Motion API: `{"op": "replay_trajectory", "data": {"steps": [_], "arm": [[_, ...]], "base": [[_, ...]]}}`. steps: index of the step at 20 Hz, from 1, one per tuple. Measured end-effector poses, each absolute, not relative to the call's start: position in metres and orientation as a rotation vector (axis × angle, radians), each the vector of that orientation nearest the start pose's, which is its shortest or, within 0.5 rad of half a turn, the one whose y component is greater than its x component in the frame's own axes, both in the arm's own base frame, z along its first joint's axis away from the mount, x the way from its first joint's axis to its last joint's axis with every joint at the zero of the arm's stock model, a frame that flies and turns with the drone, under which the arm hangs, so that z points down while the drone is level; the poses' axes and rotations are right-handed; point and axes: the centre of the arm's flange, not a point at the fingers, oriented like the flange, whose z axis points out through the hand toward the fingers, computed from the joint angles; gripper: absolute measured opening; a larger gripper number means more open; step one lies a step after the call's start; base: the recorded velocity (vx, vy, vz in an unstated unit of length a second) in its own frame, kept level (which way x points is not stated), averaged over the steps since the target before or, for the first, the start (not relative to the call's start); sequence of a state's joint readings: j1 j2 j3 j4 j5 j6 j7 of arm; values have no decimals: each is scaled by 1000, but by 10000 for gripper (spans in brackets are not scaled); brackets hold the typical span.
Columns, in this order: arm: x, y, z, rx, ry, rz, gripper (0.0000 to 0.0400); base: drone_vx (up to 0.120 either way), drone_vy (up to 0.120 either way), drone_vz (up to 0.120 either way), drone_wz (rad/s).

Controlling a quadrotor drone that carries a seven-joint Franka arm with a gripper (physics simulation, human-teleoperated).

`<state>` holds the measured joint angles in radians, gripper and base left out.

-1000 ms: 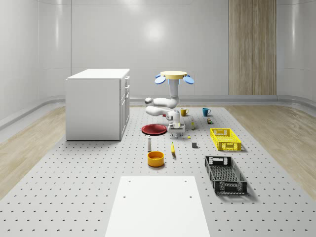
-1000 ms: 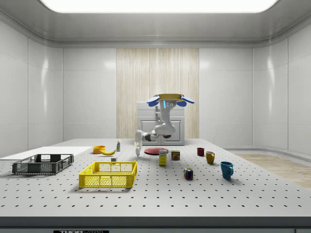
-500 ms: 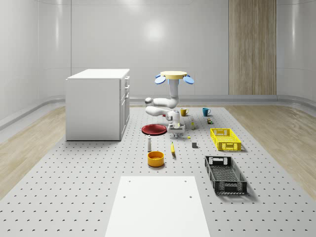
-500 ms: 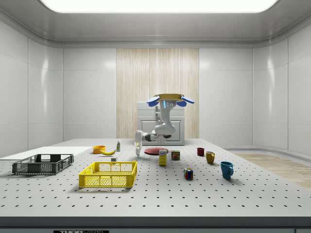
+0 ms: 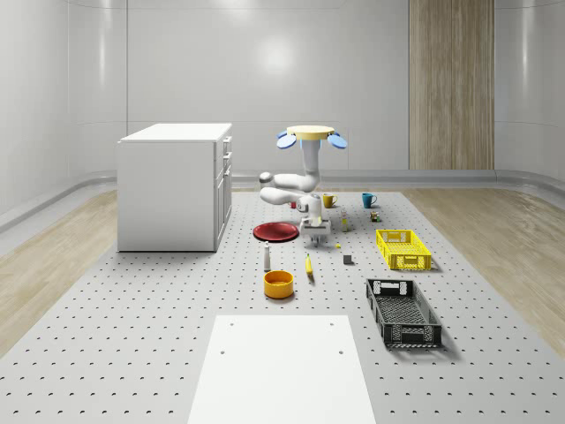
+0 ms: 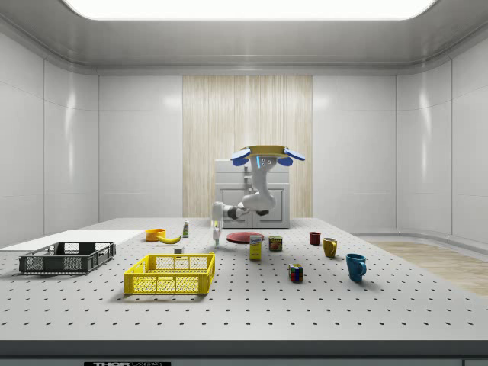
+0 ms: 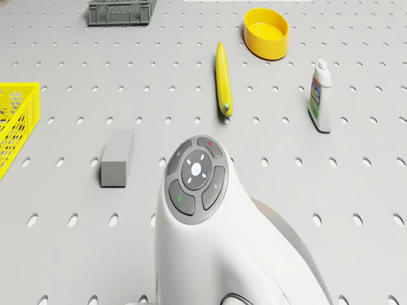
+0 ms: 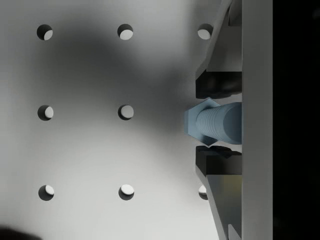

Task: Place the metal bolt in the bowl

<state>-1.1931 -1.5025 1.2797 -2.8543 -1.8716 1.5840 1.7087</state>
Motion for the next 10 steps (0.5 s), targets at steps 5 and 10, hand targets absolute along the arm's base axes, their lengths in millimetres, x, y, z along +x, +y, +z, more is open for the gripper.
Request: {"op": "replay_trajectory", "data": {"steps": [5,10], "arm": [[307,-6,510,-4,2,786,139],[307,-6,508,-4,3,785,139]], "base": [[120,-112,120,0],[120,-120,120,0]]}}
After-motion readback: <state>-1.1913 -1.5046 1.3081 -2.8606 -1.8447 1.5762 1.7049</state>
